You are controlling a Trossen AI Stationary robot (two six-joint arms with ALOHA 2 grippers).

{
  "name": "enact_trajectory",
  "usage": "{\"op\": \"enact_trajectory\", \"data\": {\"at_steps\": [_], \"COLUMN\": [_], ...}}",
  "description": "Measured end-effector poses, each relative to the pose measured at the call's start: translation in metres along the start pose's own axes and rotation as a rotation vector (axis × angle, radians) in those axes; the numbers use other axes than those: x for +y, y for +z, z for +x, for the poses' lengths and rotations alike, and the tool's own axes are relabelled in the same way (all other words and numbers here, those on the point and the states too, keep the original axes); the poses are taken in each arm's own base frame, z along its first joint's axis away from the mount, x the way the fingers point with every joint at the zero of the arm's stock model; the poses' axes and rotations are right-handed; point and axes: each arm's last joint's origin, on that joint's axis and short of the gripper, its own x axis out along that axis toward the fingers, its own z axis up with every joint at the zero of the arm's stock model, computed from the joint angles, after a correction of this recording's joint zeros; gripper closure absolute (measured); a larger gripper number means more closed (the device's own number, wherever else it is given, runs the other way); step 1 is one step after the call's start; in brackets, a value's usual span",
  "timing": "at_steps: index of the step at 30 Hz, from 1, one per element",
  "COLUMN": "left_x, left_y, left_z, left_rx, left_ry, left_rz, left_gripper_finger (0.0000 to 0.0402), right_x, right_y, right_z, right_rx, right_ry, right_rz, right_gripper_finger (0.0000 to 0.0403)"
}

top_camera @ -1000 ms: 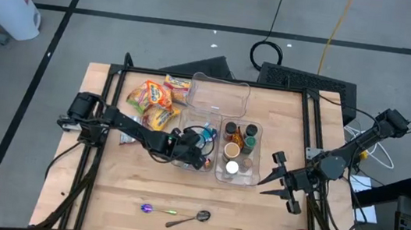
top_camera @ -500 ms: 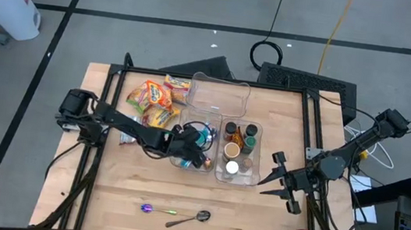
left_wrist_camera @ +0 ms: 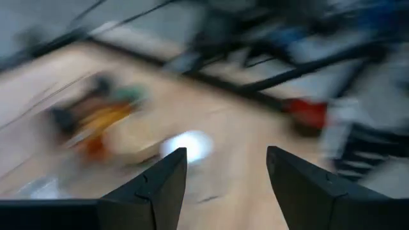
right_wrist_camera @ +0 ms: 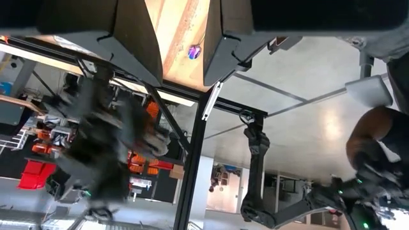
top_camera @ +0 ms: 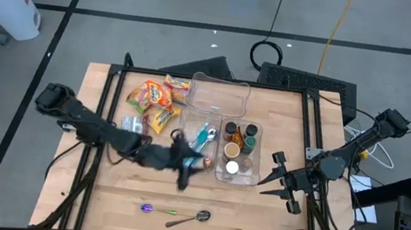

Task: Pick & Place Food Item
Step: Put the black spoon into the bottom left transparent bin

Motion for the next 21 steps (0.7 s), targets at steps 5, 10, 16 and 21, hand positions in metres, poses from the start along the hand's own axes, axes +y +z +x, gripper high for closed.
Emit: {"op": "enact_trajectory", "data": {"at_steps": [5, 10, 16, 21], "left_x": [-0.047, -0.076, -0.089, -0.083], "left_y": [-0.013, -0.059, -0.119, -0.146], "left_z": [-0.016, -0.014, 0.0, 0.016], "left_rx": [-0.039, 0.083, 0.238, 0.338], "left_ry": [-0.312, -0.444, -0.45, -0.38], "left_rz": [0.196, 0.333, 0.358, 0.259], "left_gripper_finger": [0.0178, 0.0179, 0.0179, 0.0179], "right_x": [0.0, 0.0, 0.0, 0.0], "right_y": [0.0, 0.0, 0.0, 0.0], "right_z": [0.0, 0.0, 0.0, 0.0], "right_rx": [0.001, 0.0, 0.0, 0.0], "right_ry": [0.0, -0.001, -0.003, -0.003], "right_rz": [0.0, 0.0, 0.0, 0.0], "right_gripper_finger": [0.0298, 0.0298, 0.0298, 0.0298]}}
